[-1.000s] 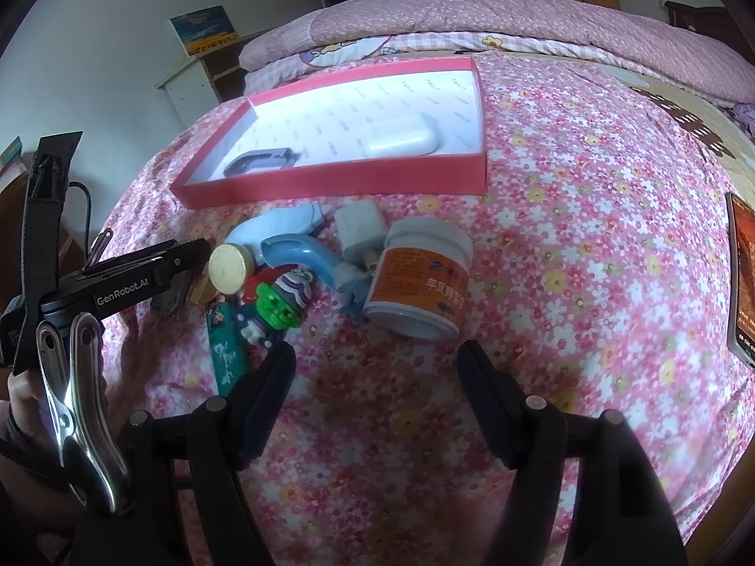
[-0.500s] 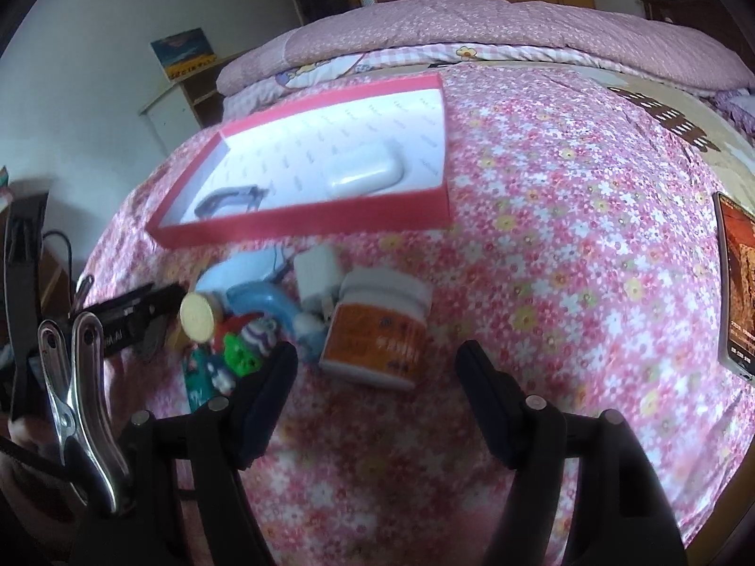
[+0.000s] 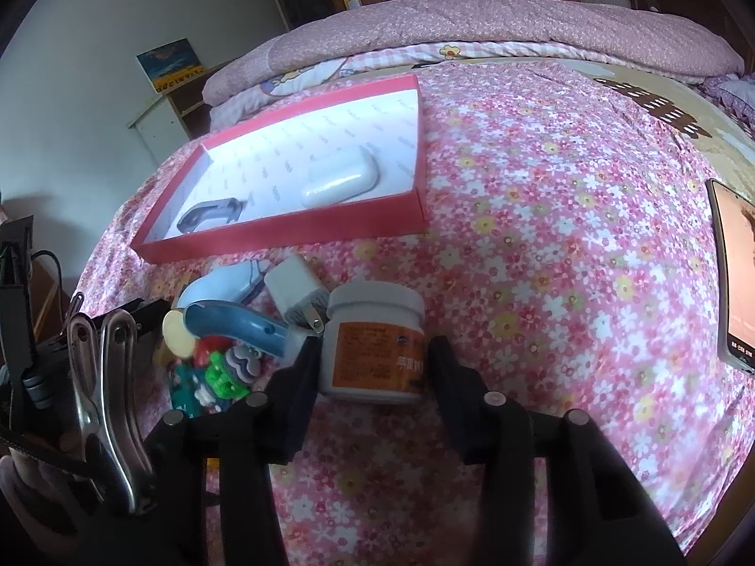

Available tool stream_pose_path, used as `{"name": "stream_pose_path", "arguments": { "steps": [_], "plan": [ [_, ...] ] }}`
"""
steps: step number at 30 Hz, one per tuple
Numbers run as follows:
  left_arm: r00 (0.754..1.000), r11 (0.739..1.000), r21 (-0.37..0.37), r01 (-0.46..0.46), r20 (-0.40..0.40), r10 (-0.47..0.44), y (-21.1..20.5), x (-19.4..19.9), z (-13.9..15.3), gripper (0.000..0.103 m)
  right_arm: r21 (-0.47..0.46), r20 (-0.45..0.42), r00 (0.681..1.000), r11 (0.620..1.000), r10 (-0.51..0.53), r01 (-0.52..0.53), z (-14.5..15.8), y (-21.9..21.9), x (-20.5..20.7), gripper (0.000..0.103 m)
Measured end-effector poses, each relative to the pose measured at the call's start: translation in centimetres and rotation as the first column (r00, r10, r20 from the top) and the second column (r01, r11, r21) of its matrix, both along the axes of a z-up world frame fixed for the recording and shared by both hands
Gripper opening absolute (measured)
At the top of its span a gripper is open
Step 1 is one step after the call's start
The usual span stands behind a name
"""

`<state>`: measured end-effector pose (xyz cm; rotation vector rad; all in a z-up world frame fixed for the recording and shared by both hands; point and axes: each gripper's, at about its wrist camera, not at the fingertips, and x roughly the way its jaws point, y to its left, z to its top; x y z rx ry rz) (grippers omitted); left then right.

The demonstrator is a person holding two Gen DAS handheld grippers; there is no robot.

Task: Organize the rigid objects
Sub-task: 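Lift the grey plate with the left gripper while the right gripper grasps the orange-labelled jar, then carry the grey plate and orange-labelled jar over the pink tray with both grippers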

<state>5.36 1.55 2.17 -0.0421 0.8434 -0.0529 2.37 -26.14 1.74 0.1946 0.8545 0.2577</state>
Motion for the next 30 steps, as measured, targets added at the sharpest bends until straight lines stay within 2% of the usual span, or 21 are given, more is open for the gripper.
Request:
{"name": "stream_pose_path", "arguments": {
  "steps": [8, 10, 16, 30],
  "plan": [
    [1.000, 1.000, -0.003, 0.002, 0.001, -0.002, -0.1, 0.2, 0.0, 0.048, -0.025, 0.023, 1.000, 1.000, 0.005, -0.005, 0.1, 0.4, 0.4, 0.046],
    [1.000, 1.000, -0.012, 0.005, 0.002, -0.005, 0.0, 0.2, 0.1, 0.048, -0.022, 0.024, 1.000, 1.000, 0.007, -0.006, 0.1, 0.3, 0.4, 0.042],
    [0.999, 1.000, -0.017, 0.025, 0.020, -0.024, -0.3, -0.2, 0.7, 0.048, -0.006, 0.029, 0.999, 1.000, 0.013, -0.013, 0.2, 0.1, 0.0, 0.042],
    [0.997, 0.998, -0.036, 0.053, 0.056, -0.051, -0.7, -0.7, 2.8, 0.048, -0.005, 0.088, 0.996, 1.000, 0.028, -0.027, 2.3, 0.3, -0.7, 0.042]
  ]
}}
